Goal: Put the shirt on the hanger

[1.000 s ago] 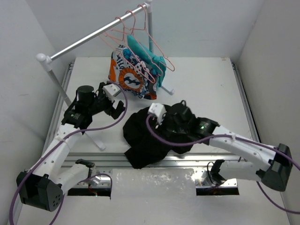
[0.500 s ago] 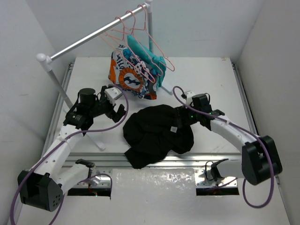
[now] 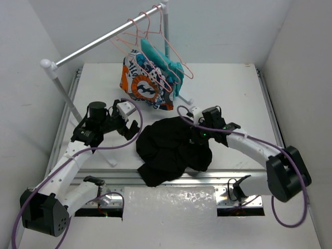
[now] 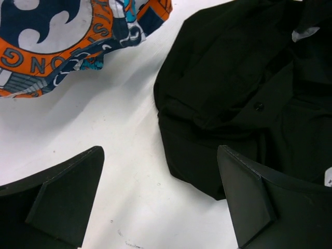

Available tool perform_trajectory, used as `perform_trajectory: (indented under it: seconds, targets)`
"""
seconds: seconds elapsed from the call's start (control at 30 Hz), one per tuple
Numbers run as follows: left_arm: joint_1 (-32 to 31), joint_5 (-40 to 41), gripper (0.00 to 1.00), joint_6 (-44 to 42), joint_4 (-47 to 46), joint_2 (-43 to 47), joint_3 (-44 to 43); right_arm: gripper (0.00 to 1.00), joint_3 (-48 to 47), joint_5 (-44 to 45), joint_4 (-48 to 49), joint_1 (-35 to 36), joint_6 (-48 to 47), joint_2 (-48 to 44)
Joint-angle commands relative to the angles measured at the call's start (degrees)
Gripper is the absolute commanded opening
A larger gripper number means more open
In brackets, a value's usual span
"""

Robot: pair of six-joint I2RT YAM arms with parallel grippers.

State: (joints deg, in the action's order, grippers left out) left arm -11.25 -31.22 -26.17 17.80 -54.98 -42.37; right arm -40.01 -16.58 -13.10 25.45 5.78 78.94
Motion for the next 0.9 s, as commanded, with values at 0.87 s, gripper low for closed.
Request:
perform_trajectory:
  seconds: [0.87]
  targets:
    - [-3.8,-15.0,0.93,-9.0,0.9,-0.9,-1.2,0.00,-21.0,8.1,11.1,23.9,-11.2,-8.3]
